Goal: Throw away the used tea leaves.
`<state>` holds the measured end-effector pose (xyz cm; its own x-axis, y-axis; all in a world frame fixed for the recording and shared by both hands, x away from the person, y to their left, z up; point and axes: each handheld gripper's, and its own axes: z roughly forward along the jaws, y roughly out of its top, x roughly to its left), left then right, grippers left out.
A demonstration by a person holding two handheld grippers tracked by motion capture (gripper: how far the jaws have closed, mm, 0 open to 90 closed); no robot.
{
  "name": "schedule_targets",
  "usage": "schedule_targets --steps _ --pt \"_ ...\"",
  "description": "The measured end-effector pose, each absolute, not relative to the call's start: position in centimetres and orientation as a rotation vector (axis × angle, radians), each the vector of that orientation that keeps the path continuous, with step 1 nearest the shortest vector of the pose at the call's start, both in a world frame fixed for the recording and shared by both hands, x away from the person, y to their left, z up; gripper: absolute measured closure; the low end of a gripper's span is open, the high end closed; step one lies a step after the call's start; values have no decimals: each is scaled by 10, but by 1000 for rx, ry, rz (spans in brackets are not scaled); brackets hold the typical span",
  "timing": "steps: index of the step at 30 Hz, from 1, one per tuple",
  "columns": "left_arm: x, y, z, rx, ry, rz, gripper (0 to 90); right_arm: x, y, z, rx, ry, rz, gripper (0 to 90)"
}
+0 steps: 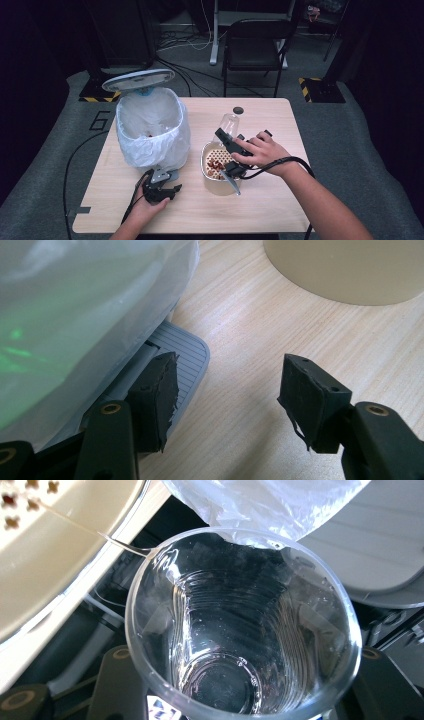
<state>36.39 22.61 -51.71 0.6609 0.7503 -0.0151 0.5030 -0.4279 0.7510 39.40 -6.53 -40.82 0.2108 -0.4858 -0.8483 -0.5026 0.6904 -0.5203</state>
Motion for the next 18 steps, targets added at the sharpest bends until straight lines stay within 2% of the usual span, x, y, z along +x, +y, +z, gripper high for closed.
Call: schedule_targets --steps 11,18 --pt "364 226 -517 2119 966 417 401 392 -63 -406 -981 1367 -78 440" --pt "364 226 -517 2115 970 414 402 392 -66 -410 -925 1378 -35 440"
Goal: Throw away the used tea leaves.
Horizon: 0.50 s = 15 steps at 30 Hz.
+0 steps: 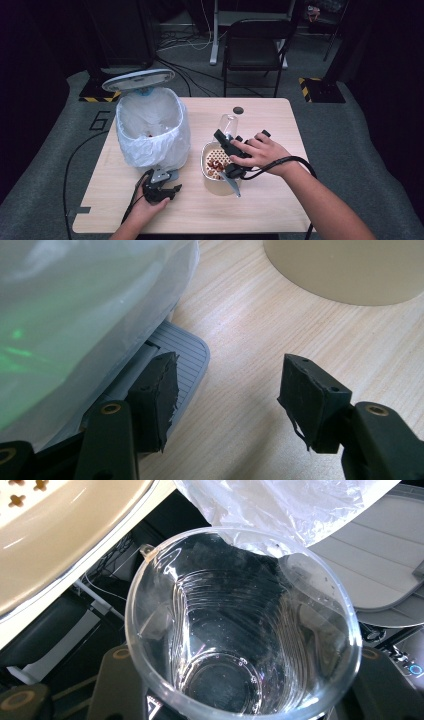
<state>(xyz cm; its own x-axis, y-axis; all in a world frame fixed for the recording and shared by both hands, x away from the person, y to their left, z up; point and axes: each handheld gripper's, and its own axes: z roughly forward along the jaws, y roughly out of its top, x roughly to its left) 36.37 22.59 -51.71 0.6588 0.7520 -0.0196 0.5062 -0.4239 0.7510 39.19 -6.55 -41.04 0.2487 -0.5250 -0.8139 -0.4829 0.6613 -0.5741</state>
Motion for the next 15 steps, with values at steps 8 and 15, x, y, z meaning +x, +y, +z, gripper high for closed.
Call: schedule_targets --steps 8,15 --pt "363 226 -517 2114 974 414 402 390 -65 -406 -930 1379 -35 440" --pt "364 226 -517 2118 967 417 402 389 -63 -397 -905 1436 10 438"
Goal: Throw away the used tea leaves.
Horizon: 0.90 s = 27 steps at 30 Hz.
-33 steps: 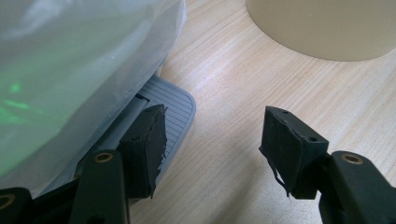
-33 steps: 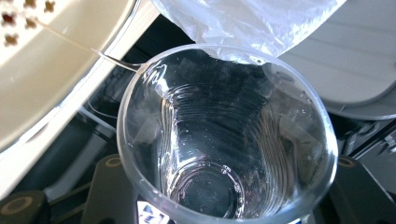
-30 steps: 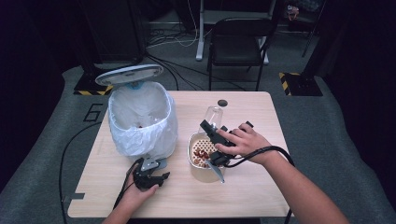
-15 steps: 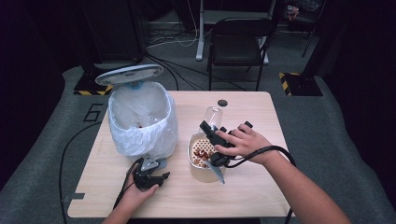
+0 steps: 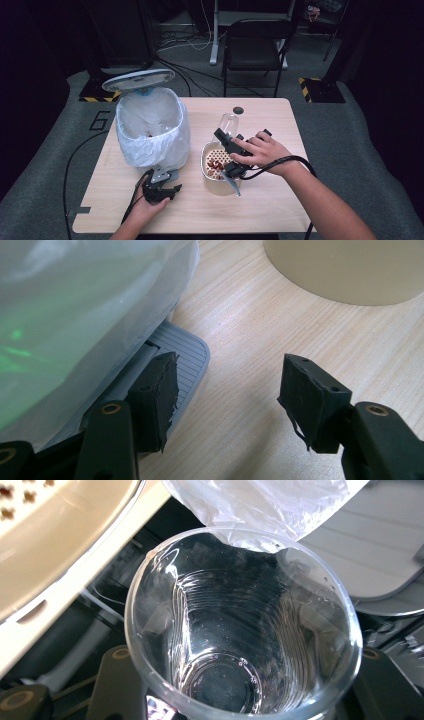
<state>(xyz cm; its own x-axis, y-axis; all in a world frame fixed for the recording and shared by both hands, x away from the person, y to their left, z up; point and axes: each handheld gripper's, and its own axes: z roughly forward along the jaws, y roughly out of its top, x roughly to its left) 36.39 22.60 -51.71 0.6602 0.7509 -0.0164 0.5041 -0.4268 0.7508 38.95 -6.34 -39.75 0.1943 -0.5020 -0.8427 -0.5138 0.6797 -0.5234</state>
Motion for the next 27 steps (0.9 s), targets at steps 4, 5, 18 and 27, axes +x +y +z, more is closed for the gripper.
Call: schedule_targets --steps 4,5,18,27 --pt "364 226 -517 2115 971 415 402 390 -63 -393 -886 1467 31 438" --pt "364 226 -517 2115 971 415 402 390 -64 -393 -895 1458 23 438" --pt "364 226 -517 2112 976 411 402 391 -61 -377 -824 1568 112 435" --pt "364 226 -517 2114 972 415 402 400 -65 -358 -577 1759 390 432"
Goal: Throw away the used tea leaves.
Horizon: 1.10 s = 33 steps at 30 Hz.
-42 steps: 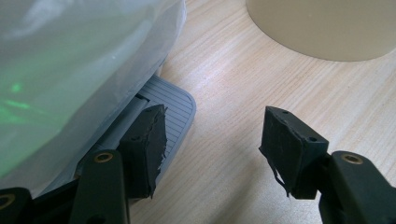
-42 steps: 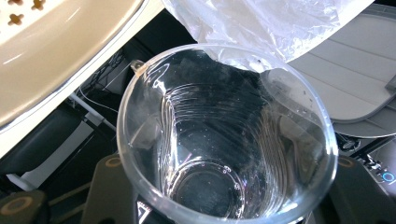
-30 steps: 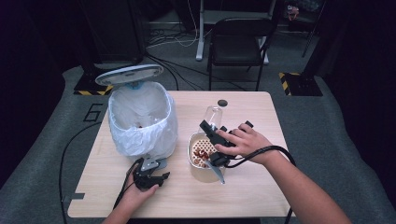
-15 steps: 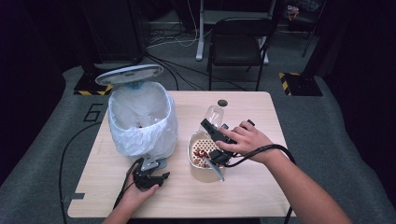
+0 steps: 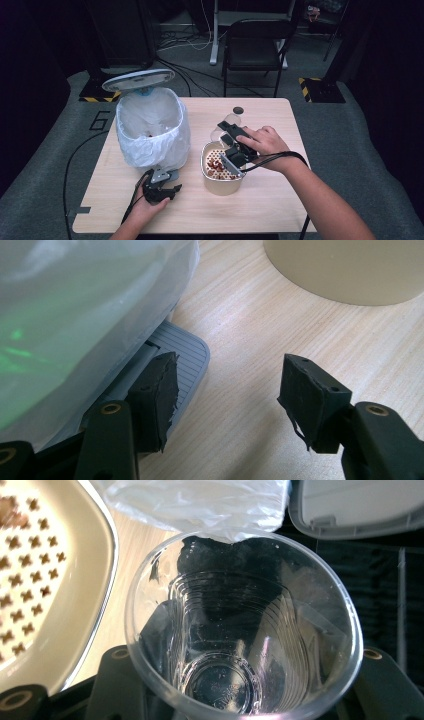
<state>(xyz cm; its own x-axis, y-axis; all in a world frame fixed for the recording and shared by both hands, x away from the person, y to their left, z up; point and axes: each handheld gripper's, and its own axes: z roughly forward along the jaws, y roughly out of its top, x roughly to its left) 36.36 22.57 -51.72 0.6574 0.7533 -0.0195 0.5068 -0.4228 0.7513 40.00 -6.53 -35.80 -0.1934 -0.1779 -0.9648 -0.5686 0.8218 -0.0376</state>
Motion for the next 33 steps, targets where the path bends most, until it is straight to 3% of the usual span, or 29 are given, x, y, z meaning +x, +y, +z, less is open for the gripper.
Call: schedule_targets --steps 33 --pt "364 226 -517 2117 970 413 402 450 -89 -331 285 2195 1173 431"
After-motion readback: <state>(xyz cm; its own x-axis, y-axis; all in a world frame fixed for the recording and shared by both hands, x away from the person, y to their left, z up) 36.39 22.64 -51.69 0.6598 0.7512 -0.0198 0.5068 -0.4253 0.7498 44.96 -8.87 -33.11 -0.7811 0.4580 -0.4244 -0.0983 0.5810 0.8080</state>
